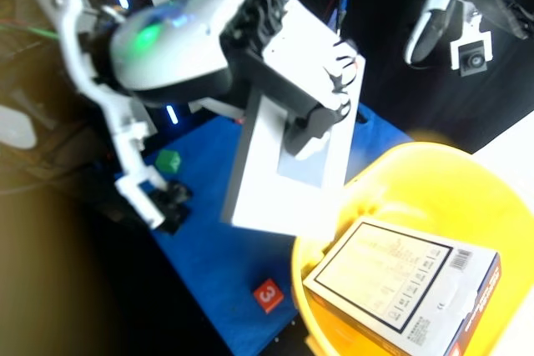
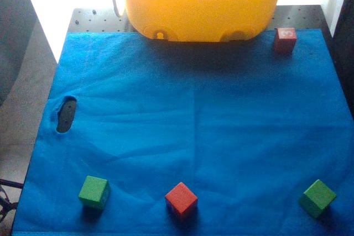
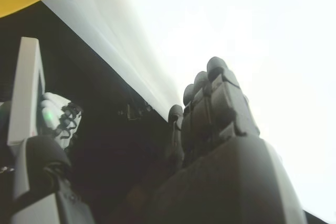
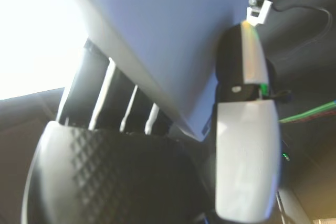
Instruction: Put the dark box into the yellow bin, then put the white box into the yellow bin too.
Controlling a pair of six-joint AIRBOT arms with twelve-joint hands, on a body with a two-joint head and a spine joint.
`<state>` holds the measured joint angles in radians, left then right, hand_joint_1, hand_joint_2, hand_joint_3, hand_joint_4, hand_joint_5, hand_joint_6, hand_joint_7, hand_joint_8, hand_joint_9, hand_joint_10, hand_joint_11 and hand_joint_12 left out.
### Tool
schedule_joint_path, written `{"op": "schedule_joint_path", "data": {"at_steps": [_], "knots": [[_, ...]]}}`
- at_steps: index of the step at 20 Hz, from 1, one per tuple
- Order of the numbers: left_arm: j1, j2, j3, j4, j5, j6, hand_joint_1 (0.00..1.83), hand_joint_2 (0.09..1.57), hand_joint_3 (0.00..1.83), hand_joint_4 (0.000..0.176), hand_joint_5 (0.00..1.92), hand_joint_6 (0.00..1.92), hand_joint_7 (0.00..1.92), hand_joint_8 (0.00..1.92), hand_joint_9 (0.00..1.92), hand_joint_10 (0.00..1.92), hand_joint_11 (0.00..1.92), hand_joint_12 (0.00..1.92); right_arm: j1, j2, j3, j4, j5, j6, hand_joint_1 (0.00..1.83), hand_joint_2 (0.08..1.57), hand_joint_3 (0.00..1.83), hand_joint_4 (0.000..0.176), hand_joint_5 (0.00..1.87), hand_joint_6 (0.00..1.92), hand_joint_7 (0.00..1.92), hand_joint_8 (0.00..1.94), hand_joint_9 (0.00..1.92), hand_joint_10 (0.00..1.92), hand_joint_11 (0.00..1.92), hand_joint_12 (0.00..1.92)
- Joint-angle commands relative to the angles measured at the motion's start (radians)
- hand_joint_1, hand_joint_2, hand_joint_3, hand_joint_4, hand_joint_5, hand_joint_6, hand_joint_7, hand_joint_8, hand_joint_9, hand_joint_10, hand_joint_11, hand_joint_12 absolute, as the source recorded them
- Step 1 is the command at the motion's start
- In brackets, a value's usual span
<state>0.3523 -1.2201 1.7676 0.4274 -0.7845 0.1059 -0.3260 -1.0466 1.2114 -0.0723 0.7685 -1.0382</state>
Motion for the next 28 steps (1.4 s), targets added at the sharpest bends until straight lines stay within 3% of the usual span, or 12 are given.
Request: {"op": "schedule_joint_path", "data": {"at_steps": [1,4,5,8,10,13,18,21,22,24,26,28], "knots": [[-0.02,-0.009,-0.004,-0.049,-0.119,-0.006,0.89,0.81,0.0,0.149,0.2,0.02,0.18,0.0,0.16,0.0,0.12,0.06,0.029,-0.002,0.007,0.003,0.117,-0.008,1.29,1.03,0.0,0.0,1.13,0.54,1.24,0.75,1.23,0.64,0.99,1.32],[-0.029,-0.016,-0.012,-0.049,-0.152,-0.006,0.85,0.84,0.01,0.146,0.19,0.01,0.17,0.01,0.17,0.01,0.12,0.07,0.054,-0.023,0.046,-0.023,0.114,-0.008,1.28,1.07,0.0,0.0,1.11,0.51,1.13,1.0,1.17,0.97,0.99,1.49],[-0.031,-0.019,-0.014,-0.05,-0.166,-0.006,0.84,0.83,0.0,0.17,0.18,0.0,0.17,0.01,0.15,0.01,0.1,0.06,0.066,-0.031,0.061,-0.034,0.114,-0.008,1.29,1.05,0.0,0.0,1.1,0.59,1.2,0.84,1.16,0.84,0.98,1.36],[-0.035,-0.038,-0.021,-0.05,-0.209,-0.006,0.84,0.86,0.01,0.173,0.18,0.0,0.16,0.0,0.13,0.0,0.07,0.04,0.08,-0.065,0.097,-0.057,0.114,-0.008,1.28,1.05,0.0,0.0,1.11,0.58,1.17,0.88,1.1,0.83,0.88,1.38],[-0.035,-0.045,-0.024,-0.05,-0.233,-0.006,0.83,0.81,0.0,0.15,0.21,0.01,0.2,0.01,0.2,0.02,0.15,0.07,0.08,-0.084,0.116,-0.062,0.114,-0.008,1.27,1.04,0.0,0.0,1.1,0.65,1.2,0.76,1.1,0.65,0.77,1.31],[-0.047,-0.048,-0.039,-0.05,-0.272,-0.006,0.86,0.81,0.0,0.12,0.21,0.01,0.22,0.01,0.23,0.02,0.17,0.08,0.081,-0.108,0.139,-0.063,0.114,-0.008,1.29,1.04,0.0,0.0,1.28,0.23,1.12,0.98,1.05,1.06,0.89,1.57],[-0.065,-0.041,-0.06,-0.051,-0.309,-0.008,0.83,0.83,0.01,0.094,0.17,0.01,0.17,0.01,0.21,0.0,0.18,0.06,0.09,-0.118,0.165,-0.063,0.114,-0.008,1.2,1.03,0.0,0.0,1.19,0.59,1.03,1.3,0.94,1.9,1.04,1.92],[-0.081,-0.03,-0.077,-0.054,-0.334,-0.008,0.93,0.84,0.01,0.099,0.21,0.01,0.15,0.0,0.14,0.0,0.12,0.04,0.09,-0.118,0.184,-0.04,0.109,-0.008,1.25,1.06,0.0,0.0,1.23,0.44,0.99,1.16,0.83,1.39,0.68,1.77],[-0.084,-0.028,-0.082,-0.054,-0.342,-0.007,0.9,0.82,0.0,0.12,0.23,0.02,0.16,0.01,0.16,0.01,0.12,0.04,0.09,-0.118,0.188,-0.033,0.103,-0.007,1.18,0.99,0.0,0.0,0.94,0.18,0.93,0.52,0.88,0.73,0.7,1.25],[-0.088,-0.021,-0.096,-0.054,-0.359,-0.006,0.87,0.8,0.0,0.158,0.2,0.0,0.12,0.0,0.14,0.0,0.11,0.04,0.091,-0.118,0.197,-0.018,0.09,-0.006,1.17,0.91,0.0,0.0,0.76,0.01,0.9,0.04,0.9,0.12,0.58,0.85],[-0.09,-0.011,-0.105,-0.056,-0.364,-0.006,0.92,0.84,0.01,0.091,0.23,0.01,0.1,0.01,0.11,0.01,0.1,0.03,0.091,-0.12,0.209,-0.001,0.078,-0.006,1.09,0.87,0.0,0.0,0.69,0.0,0.72,0.0,0.67,0.0,0.34,0.63],[-0.089,-0.007,-0.106,-0.065,-0.37,-0.006,0.88,0.81,0.0,0.119,0.2,0.01,0.13,0.02,0.14,0.02,0.13,0.05,0.091,-0.12,0.212,0.002,0.073,-0.006,1.04,0.86,0.0,0.0,0.7,0.0,0.71,0.0,0.65,0.0,0.28,0.66]]}}
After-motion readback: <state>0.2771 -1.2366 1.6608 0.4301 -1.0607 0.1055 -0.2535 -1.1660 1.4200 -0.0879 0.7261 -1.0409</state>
